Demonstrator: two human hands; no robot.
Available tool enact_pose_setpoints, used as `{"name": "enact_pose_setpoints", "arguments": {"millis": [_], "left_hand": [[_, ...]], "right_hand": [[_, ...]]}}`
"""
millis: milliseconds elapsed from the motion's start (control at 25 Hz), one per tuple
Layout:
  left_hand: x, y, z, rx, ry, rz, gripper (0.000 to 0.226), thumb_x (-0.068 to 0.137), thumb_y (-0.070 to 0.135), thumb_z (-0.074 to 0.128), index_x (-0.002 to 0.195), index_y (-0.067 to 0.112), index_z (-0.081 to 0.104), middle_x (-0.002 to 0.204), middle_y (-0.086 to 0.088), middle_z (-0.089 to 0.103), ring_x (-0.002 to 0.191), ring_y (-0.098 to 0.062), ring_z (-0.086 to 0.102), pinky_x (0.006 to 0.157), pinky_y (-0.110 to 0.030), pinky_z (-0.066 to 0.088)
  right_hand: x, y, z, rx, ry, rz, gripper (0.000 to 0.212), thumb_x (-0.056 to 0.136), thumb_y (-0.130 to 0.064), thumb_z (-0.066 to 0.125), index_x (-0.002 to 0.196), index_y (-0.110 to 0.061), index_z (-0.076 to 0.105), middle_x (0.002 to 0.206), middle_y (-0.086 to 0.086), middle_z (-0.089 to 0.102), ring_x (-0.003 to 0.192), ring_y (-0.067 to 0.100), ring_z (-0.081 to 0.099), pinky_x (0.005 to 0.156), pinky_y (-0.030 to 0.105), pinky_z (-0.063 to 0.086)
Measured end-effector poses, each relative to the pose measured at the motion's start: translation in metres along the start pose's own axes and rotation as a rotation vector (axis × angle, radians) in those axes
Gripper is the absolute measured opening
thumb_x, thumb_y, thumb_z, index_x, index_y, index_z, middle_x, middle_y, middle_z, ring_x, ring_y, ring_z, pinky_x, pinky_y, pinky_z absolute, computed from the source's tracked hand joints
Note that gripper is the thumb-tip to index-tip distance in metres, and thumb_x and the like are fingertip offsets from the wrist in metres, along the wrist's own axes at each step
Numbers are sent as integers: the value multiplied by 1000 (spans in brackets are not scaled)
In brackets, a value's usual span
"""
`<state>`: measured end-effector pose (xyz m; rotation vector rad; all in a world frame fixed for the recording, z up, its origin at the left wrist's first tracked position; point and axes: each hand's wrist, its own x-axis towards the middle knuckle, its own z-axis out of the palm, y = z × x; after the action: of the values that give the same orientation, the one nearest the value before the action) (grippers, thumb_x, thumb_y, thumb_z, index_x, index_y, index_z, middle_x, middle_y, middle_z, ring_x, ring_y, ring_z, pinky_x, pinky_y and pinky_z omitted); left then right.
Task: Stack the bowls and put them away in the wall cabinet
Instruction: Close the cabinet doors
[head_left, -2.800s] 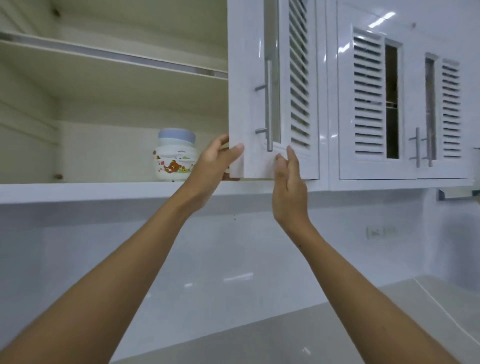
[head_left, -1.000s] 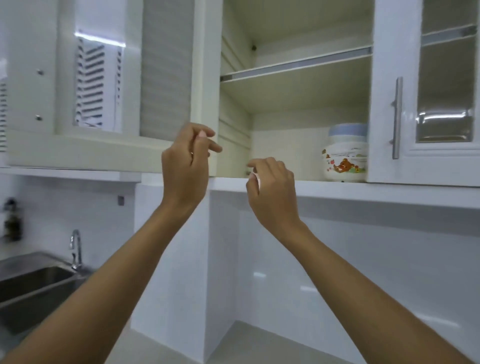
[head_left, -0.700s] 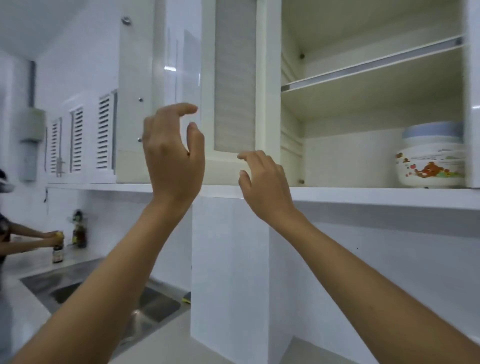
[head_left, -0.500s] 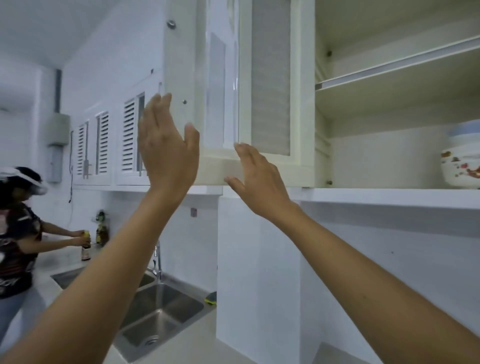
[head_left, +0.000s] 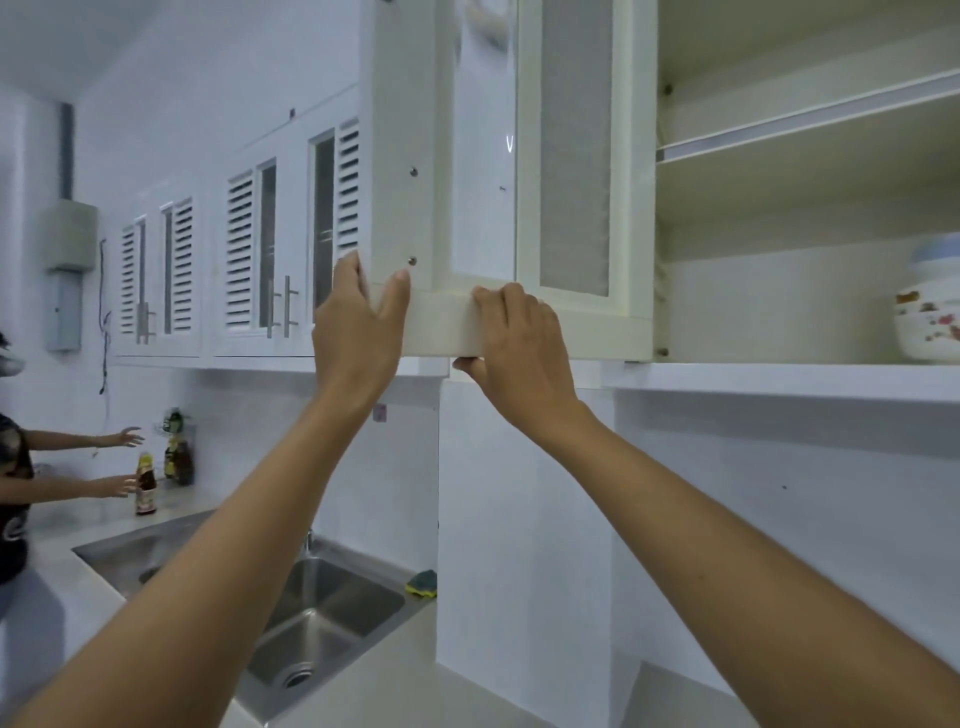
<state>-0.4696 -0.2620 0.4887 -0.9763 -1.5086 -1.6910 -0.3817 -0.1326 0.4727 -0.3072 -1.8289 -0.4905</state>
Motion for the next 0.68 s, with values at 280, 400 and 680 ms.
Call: {"name": "enact_pose_setpoints", "arguments": {"millis": [280, 400, 680], "left_hand": [[-23, 20, 7, -539, 206, 118, 25, 97, 22, 34, 95, 20, 60, 75, 18, 64, 55, 0, 57, 44, -19, 42], [-40, 36, 35, -568, 216, 109, 20, 97, 16, 36, 92, 27, 51, 79, 9, 64, 44, -5, 53, 43, -22, 40], [-92, 92, 144, -482, -163, 101, 24, 96, 11, 38, 104, 12, 60, 92, -1, 66, 68, -21, 65, 56, -24, 48]], "right_hand": [[-20, 31, -30, 36, 229, -1, 59, 65, -19, 76, 117, -1, 55, 105, 16, 57, 94, 33, 56, 83, 38, 46], [-35, 56, -55, 203, 284, 48, 64, 63, -18, 74, 120, -2, 50, 109, 14, 54, 99, 28, 52, 86, 34, 44], [-90, 153, -125, 773, 164, 444, 10, 77, -23, 73, 84, -28, 70, 85, -12, 74, 87, -1, 68, 74, 5, 46]]}}
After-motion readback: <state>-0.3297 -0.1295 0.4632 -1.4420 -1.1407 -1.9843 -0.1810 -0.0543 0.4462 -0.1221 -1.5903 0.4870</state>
